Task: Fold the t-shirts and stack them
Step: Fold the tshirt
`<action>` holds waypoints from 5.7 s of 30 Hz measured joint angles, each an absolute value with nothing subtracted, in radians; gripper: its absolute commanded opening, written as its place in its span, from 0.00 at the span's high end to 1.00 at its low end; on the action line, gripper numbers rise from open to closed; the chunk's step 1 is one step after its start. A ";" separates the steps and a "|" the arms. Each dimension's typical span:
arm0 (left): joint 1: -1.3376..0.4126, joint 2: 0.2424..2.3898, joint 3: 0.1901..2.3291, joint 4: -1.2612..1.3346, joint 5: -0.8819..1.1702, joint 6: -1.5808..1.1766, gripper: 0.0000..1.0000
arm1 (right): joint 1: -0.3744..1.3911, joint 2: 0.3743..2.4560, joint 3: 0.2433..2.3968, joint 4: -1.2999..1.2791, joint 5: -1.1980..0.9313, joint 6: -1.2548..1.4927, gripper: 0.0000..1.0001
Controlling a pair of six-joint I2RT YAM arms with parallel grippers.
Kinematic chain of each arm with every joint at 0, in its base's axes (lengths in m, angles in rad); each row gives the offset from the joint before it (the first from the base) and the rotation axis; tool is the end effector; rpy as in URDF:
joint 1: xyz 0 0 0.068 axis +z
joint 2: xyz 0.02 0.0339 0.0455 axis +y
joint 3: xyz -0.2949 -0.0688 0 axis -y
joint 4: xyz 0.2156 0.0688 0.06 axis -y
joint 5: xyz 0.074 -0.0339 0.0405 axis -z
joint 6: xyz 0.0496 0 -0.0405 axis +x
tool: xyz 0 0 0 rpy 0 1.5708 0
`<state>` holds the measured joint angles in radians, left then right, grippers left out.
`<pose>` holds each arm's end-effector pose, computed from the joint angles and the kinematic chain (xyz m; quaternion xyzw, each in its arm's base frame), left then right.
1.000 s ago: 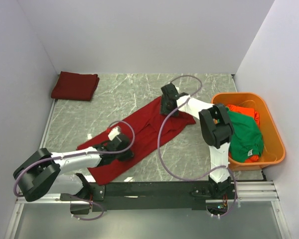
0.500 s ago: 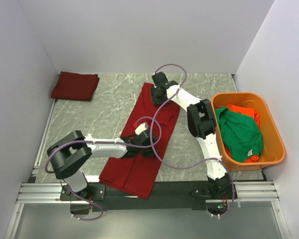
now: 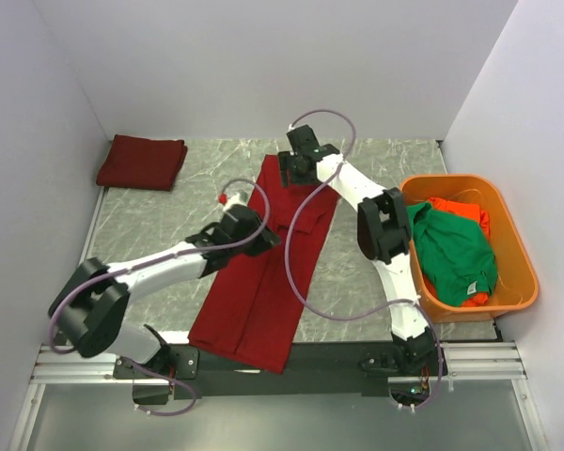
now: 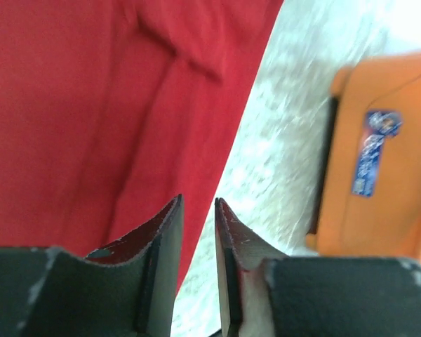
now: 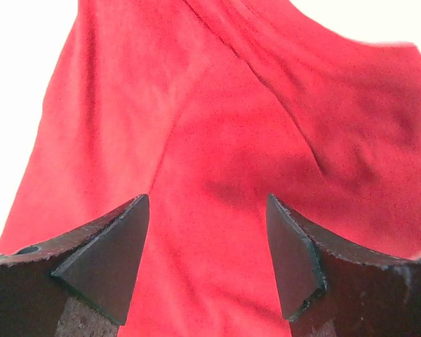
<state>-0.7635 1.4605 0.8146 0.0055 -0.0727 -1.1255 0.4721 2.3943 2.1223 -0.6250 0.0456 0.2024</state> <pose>0.2155 -0.2013 0.2510 -0.1768 0.8756 -0.3442 0.2891 0.4795 0.2423 0.2173 -0.1194 0.9360 0.0890 0.3190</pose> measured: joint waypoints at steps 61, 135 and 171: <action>-0.424 1.370 0.694 -0.001 0.108 -0.964 0.64 | 0.376 2.500 2.286 -0.631 0.037 0.255 0.26; -0.754 0.798 0.360 -0.522 -0.242 -1.267 0.62 | 1.148 1.107 0.268 -0.014 -0.308 1.317 0.51; -0.910 0.687 0.278 -0.575 -0.039 -1.332 0.59 | 0.861 0.788 0.231 -0.447 -0.307 1.027 1.00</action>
<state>-0.9104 0.6872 0.2783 -0.5751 -0.0395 -1.3323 0.8612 0.7879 0.2310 -0.4473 -0.3073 1.0267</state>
